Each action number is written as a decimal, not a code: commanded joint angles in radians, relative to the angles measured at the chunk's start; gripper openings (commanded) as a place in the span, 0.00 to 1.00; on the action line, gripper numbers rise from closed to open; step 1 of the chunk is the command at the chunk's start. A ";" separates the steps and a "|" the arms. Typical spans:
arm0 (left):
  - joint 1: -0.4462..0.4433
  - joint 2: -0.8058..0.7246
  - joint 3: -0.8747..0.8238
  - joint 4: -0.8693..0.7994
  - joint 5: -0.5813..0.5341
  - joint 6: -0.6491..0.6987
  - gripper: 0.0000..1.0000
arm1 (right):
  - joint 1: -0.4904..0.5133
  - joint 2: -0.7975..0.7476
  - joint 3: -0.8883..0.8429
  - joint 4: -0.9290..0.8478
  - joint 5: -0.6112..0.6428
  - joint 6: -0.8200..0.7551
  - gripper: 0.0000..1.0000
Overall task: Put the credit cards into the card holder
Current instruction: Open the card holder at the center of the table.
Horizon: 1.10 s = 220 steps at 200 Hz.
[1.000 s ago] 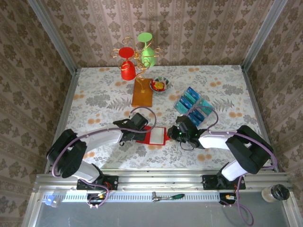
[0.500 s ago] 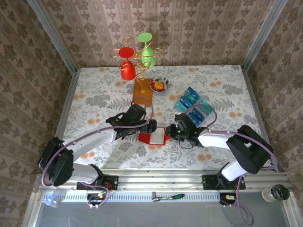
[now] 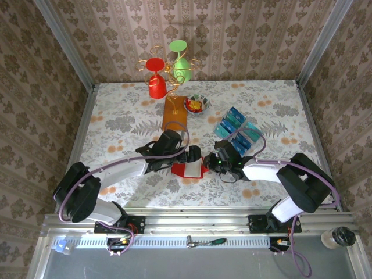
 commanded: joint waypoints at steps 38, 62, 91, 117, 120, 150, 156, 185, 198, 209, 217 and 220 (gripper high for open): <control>0.057 -0.008 -0.090 0.016 0.029 0.035 1.00 | -0.004 0.016 -0.025 0.002 0.009 0.007 0.11; 0.069 -0.001 -0.111 0.016 0.020 0.087 1.00 | -0.004 0.018 -0.023 -0.001 0.008 0.003 0.11; 0.068 0.008 -0.132 0.012 -0.003 0.152 1.00 | -0.008 0.021 -0.009 -0.014 -0.009 -0.023 0.14; 0.068 0.017 -0.149 0.021 -0.013 0.179 1.00 | -0.009 0.024 0.032 -0.068 -0.018 -0.057 0.23; 0.068 0.018 -0.151 0.023 -0.013 0.181 1.00 | -0.009 0.024 0.035 -0.071 -0.019 -0.060 0.23; 0.065 0.018 -0.172 0.040 -0.026 0.188 1.00 | -0.009 0.018 0.067 -0.113 -0.024 -0.090 0.23; 0.065 0.017 -0.175 0.040 -0.030 0.188 1.00 | -0.009 0.019 0.072 -0.121 -0.029 -0.095 0.21; 0.056 0.012 -0.187 0.039 -0.058 0.199 1.00 | -0.009 0.032 0.107 -0.140 -0.061 -0.122 0.08; 0.050 0.008 -0.190 0.034 -0.074 0.205 1.00 | -0.009 0.040 0.124 -0.148 -0.069 -0.129 0.05; 0.044 0.005 -0.191 0.028 -0.089 0.210 1.00 | -0.007 0.052 0.141 -0.158 -0.079 -0.136 0.03; 0.041 0.004 -0.191 0.023 -0.101 0.215 1.00 | -0.007 0.064 0.156 -0.167 -0.086 -0.140 0.02; 0.041 0.005 -0.192 0.021 -0.104 0.215 1.00 | -0.007 0.066 0.161 -0.169 -0.088 -0.142 0.02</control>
